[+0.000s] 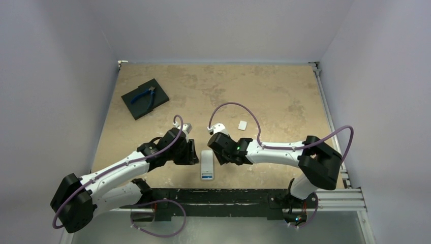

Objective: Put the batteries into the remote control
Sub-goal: Adjust the remote control at the center of the board.

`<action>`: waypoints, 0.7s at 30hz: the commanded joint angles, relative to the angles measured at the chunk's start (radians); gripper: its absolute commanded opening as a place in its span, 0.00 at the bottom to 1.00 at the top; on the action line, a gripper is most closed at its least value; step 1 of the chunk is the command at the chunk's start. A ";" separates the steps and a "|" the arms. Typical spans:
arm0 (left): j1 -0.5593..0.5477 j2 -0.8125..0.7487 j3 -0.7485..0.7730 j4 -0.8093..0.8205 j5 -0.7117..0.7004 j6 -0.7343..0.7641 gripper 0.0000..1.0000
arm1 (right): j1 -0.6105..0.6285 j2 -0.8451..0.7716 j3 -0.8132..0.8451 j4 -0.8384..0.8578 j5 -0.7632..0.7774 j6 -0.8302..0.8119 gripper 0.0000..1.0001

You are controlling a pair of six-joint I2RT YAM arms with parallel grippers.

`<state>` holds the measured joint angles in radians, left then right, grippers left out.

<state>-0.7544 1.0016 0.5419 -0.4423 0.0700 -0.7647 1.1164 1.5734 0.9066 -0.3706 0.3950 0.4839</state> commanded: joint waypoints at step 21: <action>-0.005 -0.003 0.027 0.011 -0.007 0.016 0.43 | -0.061 0.036 -0.038 0.064 -0.111 0.007 0.41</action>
<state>-0.7544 1.0019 0.5419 -0.4423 0.0704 -0.7635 1.0595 1.5951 0.8738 -0.3264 0.3004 0.4725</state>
